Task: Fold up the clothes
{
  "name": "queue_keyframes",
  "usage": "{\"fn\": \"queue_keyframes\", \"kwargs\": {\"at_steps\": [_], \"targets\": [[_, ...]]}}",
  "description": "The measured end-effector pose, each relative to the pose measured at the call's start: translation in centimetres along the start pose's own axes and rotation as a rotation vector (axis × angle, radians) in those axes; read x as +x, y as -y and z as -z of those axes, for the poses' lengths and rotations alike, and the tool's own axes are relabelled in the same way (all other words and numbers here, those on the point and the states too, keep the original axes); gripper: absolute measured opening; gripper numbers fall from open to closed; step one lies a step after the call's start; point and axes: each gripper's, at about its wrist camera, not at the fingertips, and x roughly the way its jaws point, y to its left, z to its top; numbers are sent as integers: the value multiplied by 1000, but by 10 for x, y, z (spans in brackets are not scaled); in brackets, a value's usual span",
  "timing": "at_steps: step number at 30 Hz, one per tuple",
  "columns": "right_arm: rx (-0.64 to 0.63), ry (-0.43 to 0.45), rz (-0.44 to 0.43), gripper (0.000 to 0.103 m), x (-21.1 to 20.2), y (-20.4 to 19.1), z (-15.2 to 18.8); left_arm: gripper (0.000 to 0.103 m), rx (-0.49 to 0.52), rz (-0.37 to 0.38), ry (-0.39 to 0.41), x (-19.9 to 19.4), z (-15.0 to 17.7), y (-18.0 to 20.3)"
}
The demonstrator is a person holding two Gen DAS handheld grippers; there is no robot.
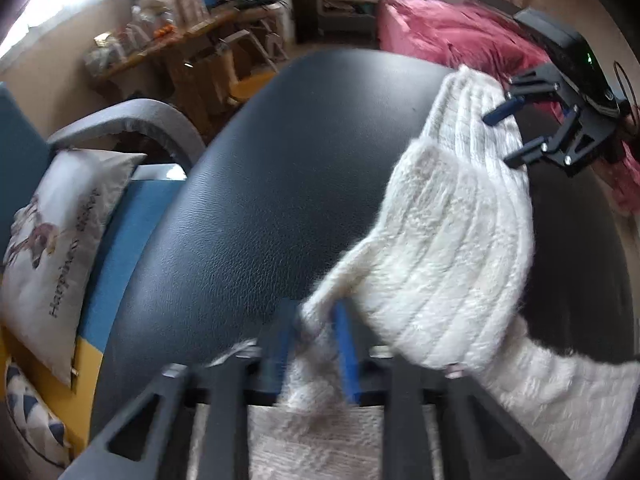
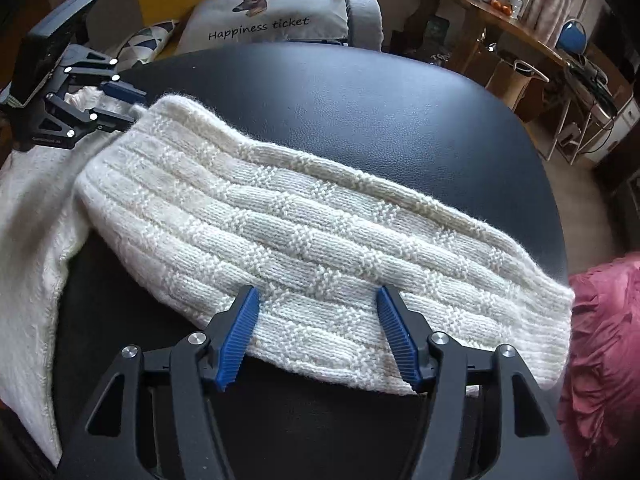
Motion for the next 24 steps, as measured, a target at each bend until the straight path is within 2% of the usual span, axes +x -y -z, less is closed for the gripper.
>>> {"fn": "queue_keyframes", "kwargs": {"at_steps": [2,5,7,11,14,18,20,22,24], "targets": [[18,7,6,65,-1,3,2,9,-69,-59,55,-6,8,6],[55,33,26,66,-2,4,8,8,-263,-115,122,-8,22,3],[66,44,52,66,-2,2,11,9,-318,-154,134,-6,26,6],[103,5,87,66,-4,0,11,10,-366,-245,94,1,10,14],[123,-12,107,66,-5,0,11,17,-362,-267,80,1,6,19],[158,-25,64,67,-17,12,10,17,-508,-205,204,-41,31,18],[176,31,78,67,-40,22,15,17,-574,-175,265,-61,44,18],[189,83,134,67,-61,36,22,17,-529,-168,313,-84,60,37],[222,106,189,67,-69,52,31,17,-436,-176,327,-97,75,70]]}}
